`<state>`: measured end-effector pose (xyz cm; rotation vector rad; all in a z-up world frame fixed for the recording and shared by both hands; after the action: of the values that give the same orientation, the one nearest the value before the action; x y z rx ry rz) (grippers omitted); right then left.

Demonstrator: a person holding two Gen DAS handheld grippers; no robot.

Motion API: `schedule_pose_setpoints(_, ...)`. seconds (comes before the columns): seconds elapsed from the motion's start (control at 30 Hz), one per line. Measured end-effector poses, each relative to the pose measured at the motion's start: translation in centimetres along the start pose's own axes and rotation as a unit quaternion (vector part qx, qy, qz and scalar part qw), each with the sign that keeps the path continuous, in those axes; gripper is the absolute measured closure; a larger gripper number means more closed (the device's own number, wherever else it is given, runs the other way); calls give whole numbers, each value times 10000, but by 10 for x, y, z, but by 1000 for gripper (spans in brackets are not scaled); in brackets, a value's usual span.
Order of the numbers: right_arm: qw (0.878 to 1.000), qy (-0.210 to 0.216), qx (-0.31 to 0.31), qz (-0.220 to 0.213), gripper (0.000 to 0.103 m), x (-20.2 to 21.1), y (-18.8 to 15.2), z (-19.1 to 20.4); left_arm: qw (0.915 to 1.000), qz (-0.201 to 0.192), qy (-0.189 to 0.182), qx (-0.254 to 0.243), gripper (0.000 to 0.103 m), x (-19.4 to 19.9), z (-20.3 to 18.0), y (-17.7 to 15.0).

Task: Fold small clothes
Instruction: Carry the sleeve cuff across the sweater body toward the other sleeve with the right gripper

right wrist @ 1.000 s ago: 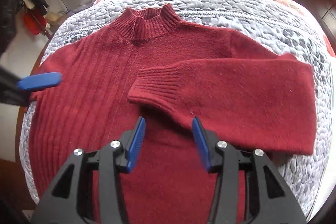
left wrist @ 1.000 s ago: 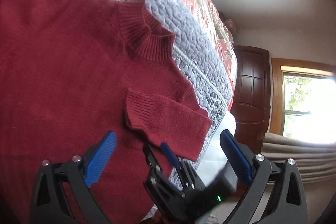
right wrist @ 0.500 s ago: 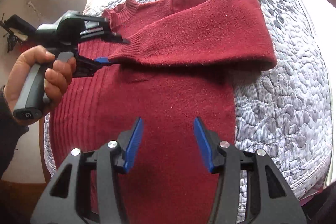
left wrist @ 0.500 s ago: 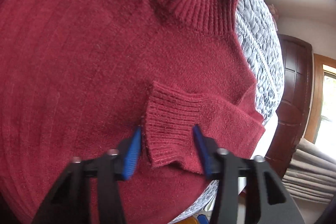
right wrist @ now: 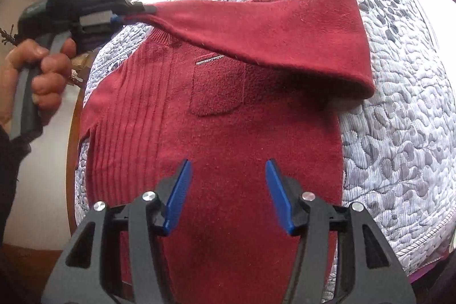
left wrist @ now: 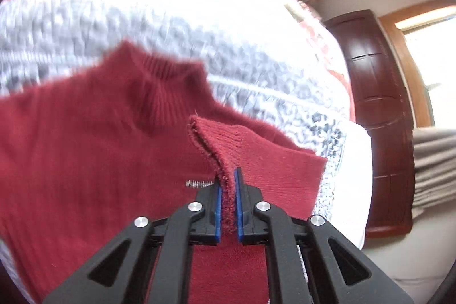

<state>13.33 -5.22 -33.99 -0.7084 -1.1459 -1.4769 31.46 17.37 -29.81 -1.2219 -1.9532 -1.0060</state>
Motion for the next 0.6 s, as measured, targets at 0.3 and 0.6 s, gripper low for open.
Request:
schedule_pose_setpoints(0.3, 9997, 83, 121, 213, 49, -16, -7, 15, 9964, -759, 187, -326, 96, 74, 45, 12)
schedule_pose_setpoints(0.6, 9997, -60, 165, 188, 49, -22, 0, 12, 9968, -641, 152, 444, 96, 66, 136, -28)
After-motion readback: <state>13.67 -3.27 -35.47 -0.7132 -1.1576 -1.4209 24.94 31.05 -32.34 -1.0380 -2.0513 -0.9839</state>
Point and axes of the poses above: each gripper's, at about its wrist camera, not at the fingertips, and x roughly against the way its jaws point, z to its left, y to its top, the point moved 4 cm from there along -x, roughly the way its jaws point, and after that the axes turned 2 degrees about -x, right-handed, at the moved point
